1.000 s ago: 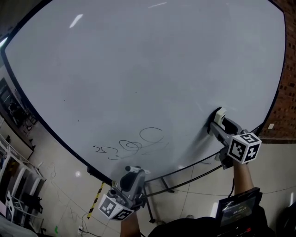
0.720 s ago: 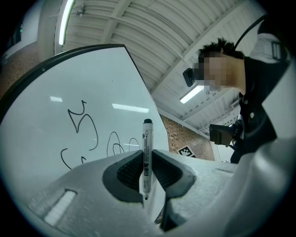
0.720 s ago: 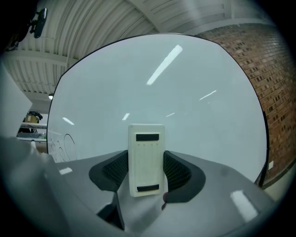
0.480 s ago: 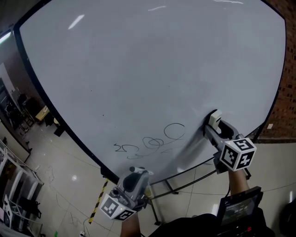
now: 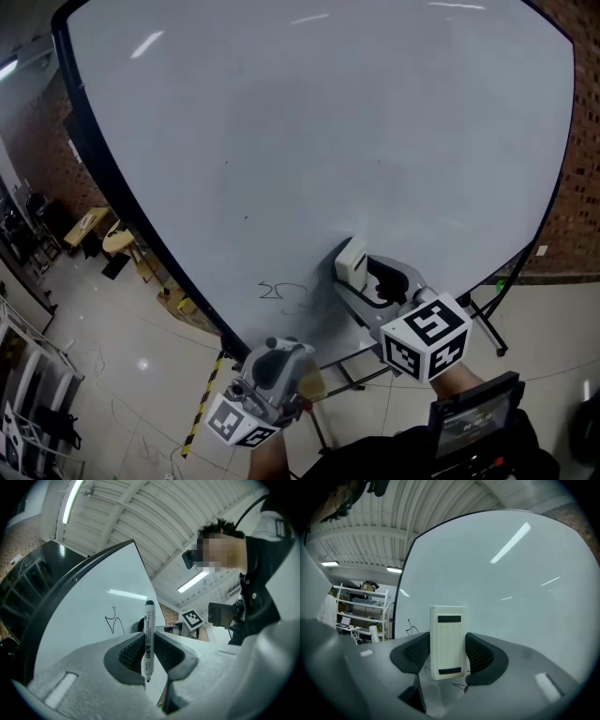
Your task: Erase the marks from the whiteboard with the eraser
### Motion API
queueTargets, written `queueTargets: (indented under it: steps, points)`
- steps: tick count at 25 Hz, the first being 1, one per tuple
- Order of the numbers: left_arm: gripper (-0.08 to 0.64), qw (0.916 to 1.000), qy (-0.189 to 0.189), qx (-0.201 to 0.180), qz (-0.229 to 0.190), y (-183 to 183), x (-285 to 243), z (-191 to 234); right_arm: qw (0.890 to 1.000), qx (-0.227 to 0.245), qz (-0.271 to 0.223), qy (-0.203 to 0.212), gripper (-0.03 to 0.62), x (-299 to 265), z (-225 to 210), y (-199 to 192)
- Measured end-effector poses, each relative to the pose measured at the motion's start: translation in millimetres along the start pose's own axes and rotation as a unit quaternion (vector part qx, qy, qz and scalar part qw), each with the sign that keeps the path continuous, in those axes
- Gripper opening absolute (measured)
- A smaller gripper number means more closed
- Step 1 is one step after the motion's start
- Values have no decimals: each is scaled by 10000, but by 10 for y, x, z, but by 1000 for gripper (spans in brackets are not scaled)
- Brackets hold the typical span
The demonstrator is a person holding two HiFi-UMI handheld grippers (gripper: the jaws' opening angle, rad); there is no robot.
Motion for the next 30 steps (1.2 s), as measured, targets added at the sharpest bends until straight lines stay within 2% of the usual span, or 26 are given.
queueTargets:
  steps: [3, 6, 13, 20, 24, 28, 30]
  points:
    - [58, 10000, 26, 34, -22, 10, 33, 25, 9996, 84, 56, 265, 239, -62, 152, 2]
    - [58, 10000, 17, 31, -18, 17, 6, 20, 9991, -9, 75, 416, 239, 0, 36, -12]
    - [58, 10000, -2, 26, 0, -35, -197, 18, 9986, -453, 2, -272, 241, 337, -951, -175]
    - [58, 10000, 62, -1, 10, -46, -344, -73, 9906, -1039, -115, -881, 239, 663, -1820, -436]
    - [58, 9999, 132, 2, 14, -27, -329, -100, 9876, -1202, -146, -1003, 239, 709, -1916, -463]
    - [58, 9998, 194, 16, 35, -27, -210, -92, 9844, -1227, -152, -1253, 239, 696, -1873, -449]
    - [58, 9998, 219, 27, 28, -29, -132, -70, 9849, -1213, -134, -1232, 239, 652, -1779, -445]
Point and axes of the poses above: the fingertips, and each gripper's own axes: x backward along the fingers, z to its left, y out of its top, the point moved 2 cm from there along x, backward along the fingers, and after that the axes turned 14 degrees about z, right-handed, at the moved point
